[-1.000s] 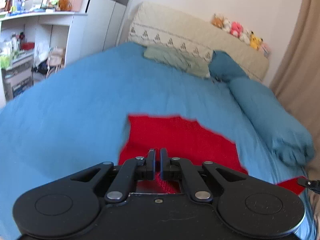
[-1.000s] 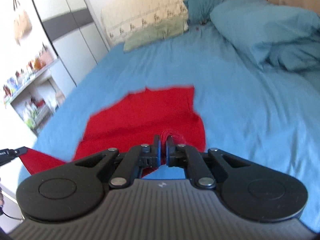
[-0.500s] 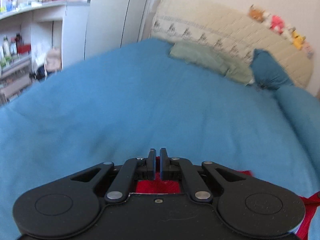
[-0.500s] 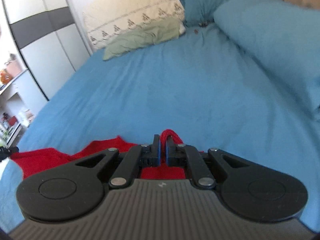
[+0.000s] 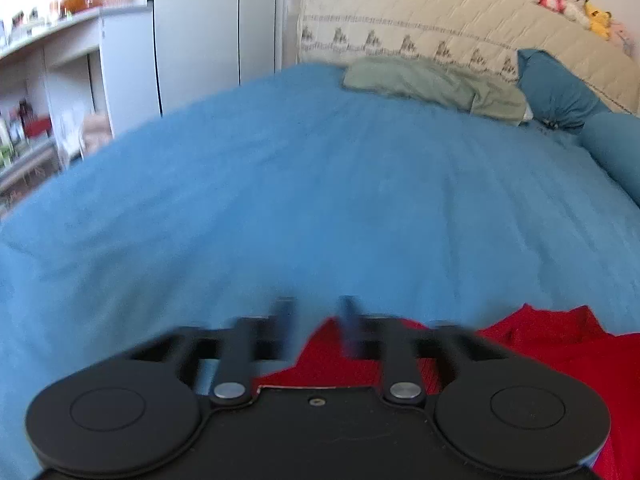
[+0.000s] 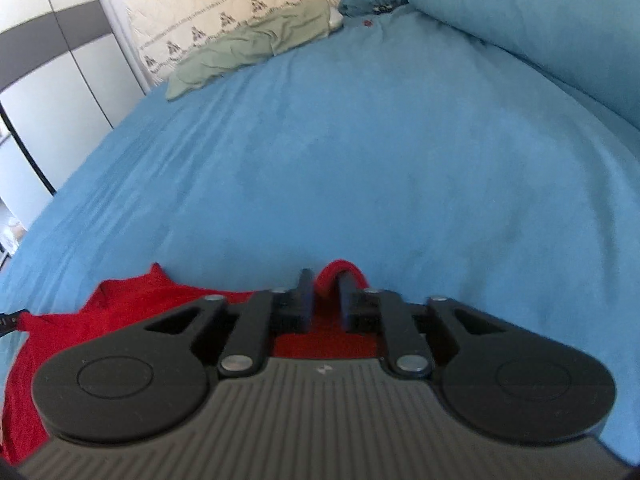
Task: Fold small clothes
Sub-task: 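Lift the hem with both grippers and fold it toward the collar, then open both grippers and lay the folded hem on the sweater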
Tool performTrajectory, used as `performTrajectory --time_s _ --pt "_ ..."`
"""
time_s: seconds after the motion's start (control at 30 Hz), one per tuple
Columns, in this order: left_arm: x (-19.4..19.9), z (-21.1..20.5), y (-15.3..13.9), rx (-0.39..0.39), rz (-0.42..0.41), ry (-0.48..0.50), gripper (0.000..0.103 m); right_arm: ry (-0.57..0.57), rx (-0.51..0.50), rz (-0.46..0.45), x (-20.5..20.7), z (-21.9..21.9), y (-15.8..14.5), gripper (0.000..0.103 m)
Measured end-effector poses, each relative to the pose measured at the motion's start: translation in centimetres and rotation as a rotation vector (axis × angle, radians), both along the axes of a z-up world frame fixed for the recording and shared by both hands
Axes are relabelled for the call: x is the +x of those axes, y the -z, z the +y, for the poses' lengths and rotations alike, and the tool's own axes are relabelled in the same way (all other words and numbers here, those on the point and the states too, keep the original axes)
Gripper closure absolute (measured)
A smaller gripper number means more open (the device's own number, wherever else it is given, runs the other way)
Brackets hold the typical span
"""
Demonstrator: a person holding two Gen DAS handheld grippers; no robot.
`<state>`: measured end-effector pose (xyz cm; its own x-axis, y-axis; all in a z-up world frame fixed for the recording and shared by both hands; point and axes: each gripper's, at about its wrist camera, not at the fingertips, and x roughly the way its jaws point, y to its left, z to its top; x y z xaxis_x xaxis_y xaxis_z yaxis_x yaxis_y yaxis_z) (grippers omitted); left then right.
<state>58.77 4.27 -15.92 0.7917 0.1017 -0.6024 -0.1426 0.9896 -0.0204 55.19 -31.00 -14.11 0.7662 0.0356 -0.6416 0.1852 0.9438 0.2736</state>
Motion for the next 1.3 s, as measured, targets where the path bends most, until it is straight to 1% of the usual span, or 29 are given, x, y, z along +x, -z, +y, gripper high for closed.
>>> performTrajectory --time_s 0.03,0.07,0.1,0.13,0.17,0.23,0.27,0.33,0.37,0.4,0.47,0.53,0.6,0.63,0.7,0.73,0.77,0.83,0.9,0.97,1.0,1.03,1.07,1.13,1.2,1.3 --pt "-0.5 -0.1 -0.7 0.027 -0.02 0.001 0.021 0.01 -0.029 -0.028 -0.9 0.2 -0.7 0.011" --pt "-1.2 -0.2 -1.4 0.056 -0.044 -0.001 0.012 0.01 -0.06 -0.066 -1.8 0.3 -1.5 0.002" --pt "-2.2 -0.3 -2.3 0.085 -0.069 0.006 0.011 -0.014 -0.085 -0.107 -2.9 0.6 -2.4 0.002" --pt "-3.3 -0.4 -3.1 0.105 -0.088 0.024 0.009 -0.033 -0.091 -0.125 -4.0 0.6 -3.1 0.002" --pt "-4.6 -0.5 -3.8 0.101 -0.093 0.045 0.006 -0.062 -0.096 -0.142 -5.1 0.9 -3.6 0.002" --pt "-7.0 -0.5 -4.3 0.047 -0.085 0.116 0.001 -0.125 -0.126 -0.166 -7.4 2.0 -4.1 0.0" --pt "-7.9 -0.7 -3.9 0.01 -0.063 0.159 0.0 -0.151 -0.138 -0.161 -8.2 2.5 -4.0 0.0" --pt "-9.1 -1.2 -2.4 -0.066 0.009 0.241 0.0 -0.223 -0.149 -0.137 -9.6 3.8 -2.9 0.0" --pt "-9.5 -1.6 -1.3 -0.083 0.038 0.273 0.0 -0.247 -0.156 -0.121 -10.0 4.3 -2.3 0.0" --pt "-9.6 -2.0 -0.2 -0.082 0.068 0.286 0.0 -0.271 -0.162 -0.103 -10.3 4.9 -1.3 0.0" --pt "-9.8 -2.2 1.9 -0.08 0.118 0.29 0.001 -0.289 -0.18 -0.064 -10.4 5.5 0.4 0.0" --pt "-9.7 -1.7 3.8 -0.088 0.167 0.265 0.001 -0.274 -0.212 -0.009 -10.9 5.5 2.2 0.0" --pt "-10.7 -1.1 4.4 -0.071 0.131 0.27 0.001 -0.217 -0.249 0.037 -10.5 5.1 3.7 0.0" --pt "-11.0 -1.0 4.5 -0.068 0.128 0.277 0.001 -0.194 -0.209 0.032 -10.8 3.9 4.3 0.0" --pt "-11.3 -1.1 4.5 -0.043 0.13 0.286 0.001 -0.156 -0.097 0.027 -11.2 1.9 4.9 0.0" --pt "-10.9 -1.2 4.4 -0.038 0.137 0.286 0.001 -0.156 -0.103 0.025 -11.4 2.0 4.9 0.0" --pt "-10.8 -1.1 4.2 -0.037 0.144 0.282 0.001 -0.16 -0.133 0.029 -11.4 2.4 4.7 0.0" --pt "-9.9 -1.6 3.3 -0.026 0.167 0.259 0.001 -0.169 -0.181 0.023 -12.0 3.4 3.9 0.0" --pt "-10.1 -2.3 1.8 0.02 0.162 0.23 0.001 -0.178 -0.218 -0.023 -13.0 3.8 1.5 0.0" --pt "-11.5 -3.1 -0.1 0.069 0.105 0.232 0.0 -0.171 -0.256 -0.068 -15.2 4.1 -1.3 0.0" --pt "-12.2 -3.6 -1.0 0.074 0.081 0.238 0.0 -0.159 -0.275 -0.076 -16.5 4.2 -2.9 0.0" --pt "-13.0 -4.3 -1.8 0.062 0.071 0.255 0.0 -0.152 -0.274 -0.079 -17.8 4.2 -3.9 0.0" --pt "-13.2 -5.0 -2.3 0.042 0.079 0.275 0.0 -0.142 -0.265 -0.072 -18.8 4.1 -4.4 0.0" --pt "-13.6 -6.3 -2.9 -0.004 0.109 0.293 0.0 -0.103 -0.232 -0.028 -21.1 4.2 -4.5 0.0" --pt "-14.4 -7.4 -2.8 -0.032 0.121 0.301 0.0 -0.085 -0.189 0.01 -22.1 4.1 -3.7 0.0" --pt "-14.9 -8.4 -1.5 -0.061 0.121 0.33 0.0 -0.029 -0.162 0.041 -24.2 4.6 -1.4 0.0"
